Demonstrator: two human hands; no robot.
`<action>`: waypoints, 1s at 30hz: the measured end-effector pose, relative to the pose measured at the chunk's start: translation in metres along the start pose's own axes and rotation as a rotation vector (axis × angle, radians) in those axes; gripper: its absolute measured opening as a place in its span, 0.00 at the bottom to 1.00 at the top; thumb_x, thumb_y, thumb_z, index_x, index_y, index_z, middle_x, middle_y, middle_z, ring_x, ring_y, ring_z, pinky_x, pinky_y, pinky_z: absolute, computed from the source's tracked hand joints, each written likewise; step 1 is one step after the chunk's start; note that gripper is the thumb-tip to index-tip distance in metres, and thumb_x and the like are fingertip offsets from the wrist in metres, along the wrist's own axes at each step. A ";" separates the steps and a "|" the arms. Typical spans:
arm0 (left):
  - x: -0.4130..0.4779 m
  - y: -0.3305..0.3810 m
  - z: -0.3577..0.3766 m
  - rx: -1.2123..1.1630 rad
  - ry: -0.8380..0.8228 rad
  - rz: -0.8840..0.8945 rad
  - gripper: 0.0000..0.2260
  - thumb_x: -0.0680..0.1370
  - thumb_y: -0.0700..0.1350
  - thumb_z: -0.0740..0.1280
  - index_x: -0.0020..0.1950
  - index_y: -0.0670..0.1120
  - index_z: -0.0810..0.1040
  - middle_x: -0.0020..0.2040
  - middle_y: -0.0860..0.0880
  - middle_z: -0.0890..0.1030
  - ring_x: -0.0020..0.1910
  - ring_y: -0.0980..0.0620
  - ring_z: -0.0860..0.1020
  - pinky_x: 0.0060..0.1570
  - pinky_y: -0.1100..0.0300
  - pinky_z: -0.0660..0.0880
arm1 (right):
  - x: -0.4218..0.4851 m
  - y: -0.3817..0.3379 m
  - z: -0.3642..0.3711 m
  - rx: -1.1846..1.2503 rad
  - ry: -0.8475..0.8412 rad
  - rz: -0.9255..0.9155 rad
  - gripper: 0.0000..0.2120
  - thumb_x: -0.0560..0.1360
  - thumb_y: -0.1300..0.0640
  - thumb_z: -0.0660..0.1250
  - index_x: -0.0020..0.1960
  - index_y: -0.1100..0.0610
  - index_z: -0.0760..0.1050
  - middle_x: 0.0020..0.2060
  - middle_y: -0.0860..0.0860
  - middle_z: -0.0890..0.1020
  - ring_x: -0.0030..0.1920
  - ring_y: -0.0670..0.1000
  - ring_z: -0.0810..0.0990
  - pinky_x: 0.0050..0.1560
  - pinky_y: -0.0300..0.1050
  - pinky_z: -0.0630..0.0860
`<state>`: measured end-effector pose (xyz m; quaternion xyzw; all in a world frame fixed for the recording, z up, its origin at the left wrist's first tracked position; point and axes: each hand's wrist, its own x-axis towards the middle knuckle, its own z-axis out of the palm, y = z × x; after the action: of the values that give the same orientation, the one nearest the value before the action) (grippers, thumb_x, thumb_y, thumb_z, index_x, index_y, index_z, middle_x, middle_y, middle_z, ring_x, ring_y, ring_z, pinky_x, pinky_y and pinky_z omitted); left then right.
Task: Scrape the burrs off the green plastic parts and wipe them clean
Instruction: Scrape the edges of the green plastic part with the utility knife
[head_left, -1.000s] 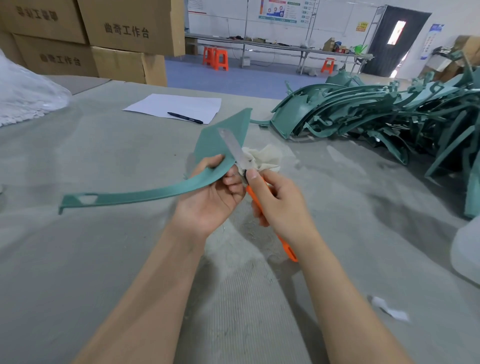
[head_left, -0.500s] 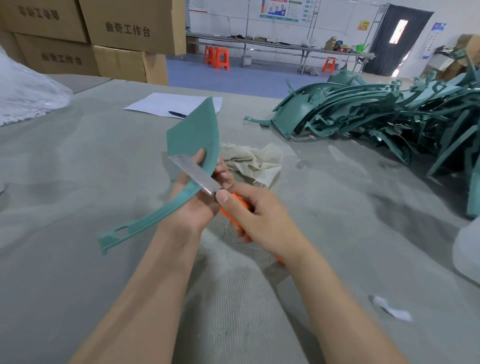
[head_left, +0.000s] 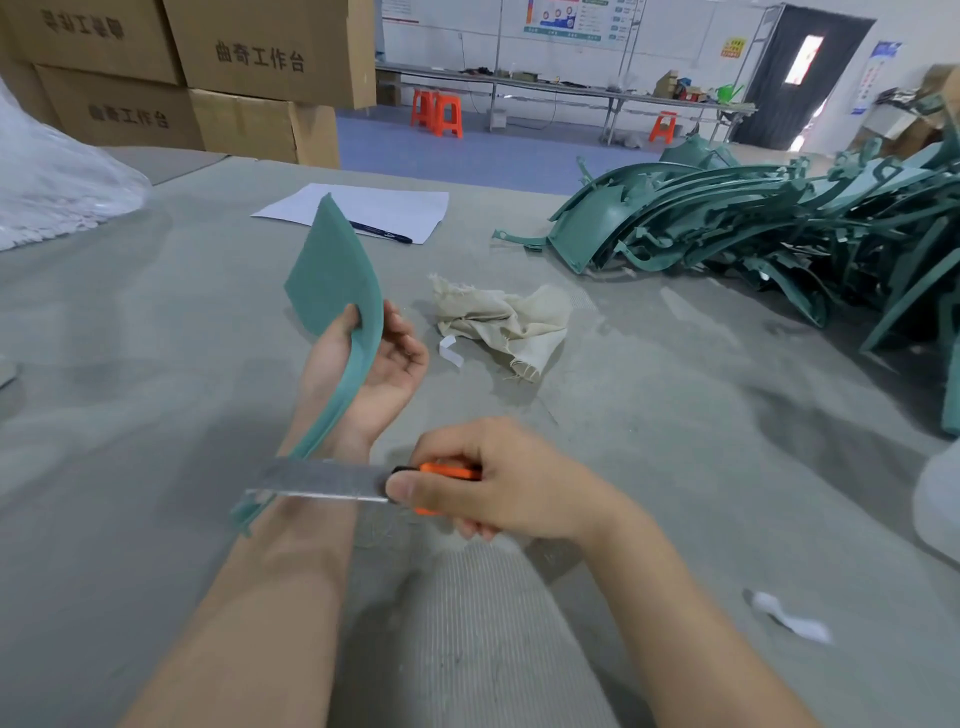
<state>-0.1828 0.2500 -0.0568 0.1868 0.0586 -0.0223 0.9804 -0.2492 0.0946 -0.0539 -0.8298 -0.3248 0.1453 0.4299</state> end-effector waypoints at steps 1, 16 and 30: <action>0.000 0.000 -0.001 0.024 -0.006 -0.019 0.15 0.81 0.48 0.56 0.39 0.44 0.73 0.33 0.51 0.76 0.27 0.56 0.75 0.30 0.66 0.71 | -0.001 0.002 -0.003 -0.019 0.028 0.009 0.15 0.77 0.45 0.67 0.39 0.55 0.76 0.26 0.52 0.78 0.26 0.49 0.77 0.28 0.34 0.73; -0.014 -0.025 0.020 0.446 0.179 0.095 0.19 0.82 0.56 0.57 0.38 0.44 0.71 0.23 0.53 0.76 0.19 0.57 0.73 0.22 0.71 0.69 | -0.003 0.016 -0.024 0.068 0.373 0.133 0.15 0.78 0.44 0.64 0.33 0.44 0.75 0.22 0.46 0.75 0.25 0.45 0.74 0.28 0.39 0.72; -0.024 -0.026 0.029 0.131 0.097 0.005 0.20 0.82 0.57 0.52 0.37 0.46 0.68 0.24 0.54 0.67 0.18 0.60 0.65 0.21 0.71 0.63 | -0.001 0.016 -0.017 0.102 0.337 0.086 0.16 0.78 0.47 0.65 0.36 0.53 0.74 0.23 0.47 0.73 0.26 0.47 0.73 0.26 0.38 0.72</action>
<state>-0.2050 0.2158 -0.0361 0.2516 0.1039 -0.0144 0.9621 -0.2345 0.0773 -0.0566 -0.8327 -0.2046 0.0389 0.5130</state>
